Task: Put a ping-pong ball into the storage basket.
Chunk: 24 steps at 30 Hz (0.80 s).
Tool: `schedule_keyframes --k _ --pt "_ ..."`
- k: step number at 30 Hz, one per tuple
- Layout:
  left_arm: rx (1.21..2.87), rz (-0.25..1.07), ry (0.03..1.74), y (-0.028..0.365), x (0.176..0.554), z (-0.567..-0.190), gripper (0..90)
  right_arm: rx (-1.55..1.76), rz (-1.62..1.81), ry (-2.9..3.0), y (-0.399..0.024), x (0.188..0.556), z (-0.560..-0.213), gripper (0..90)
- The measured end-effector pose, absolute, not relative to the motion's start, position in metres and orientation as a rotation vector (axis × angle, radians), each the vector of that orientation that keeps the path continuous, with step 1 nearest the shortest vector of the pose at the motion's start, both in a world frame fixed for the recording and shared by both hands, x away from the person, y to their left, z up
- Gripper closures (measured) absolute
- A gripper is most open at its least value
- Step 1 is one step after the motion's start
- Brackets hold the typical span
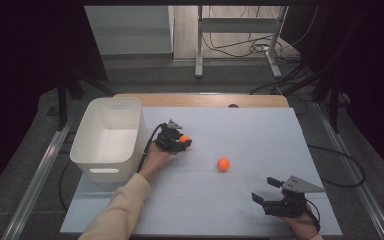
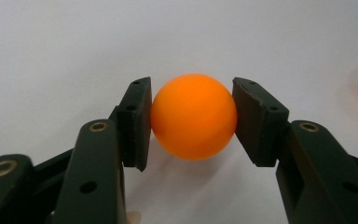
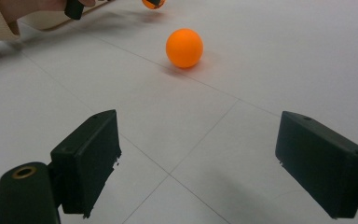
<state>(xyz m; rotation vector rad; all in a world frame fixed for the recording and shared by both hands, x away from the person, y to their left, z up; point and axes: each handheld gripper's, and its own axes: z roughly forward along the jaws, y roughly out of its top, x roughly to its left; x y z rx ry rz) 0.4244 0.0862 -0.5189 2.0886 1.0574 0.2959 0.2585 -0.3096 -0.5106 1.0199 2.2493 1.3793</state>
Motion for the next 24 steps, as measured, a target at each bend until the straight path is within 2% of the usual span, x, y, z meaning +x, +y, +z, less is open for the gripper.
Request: schedule_keyframes --k 24 --pt "2.063 0.283 0.993 0.085 0.408 -0.501 49.9 1.016 1.374 2.25 -0.31 0.258 -0.511 14.3"
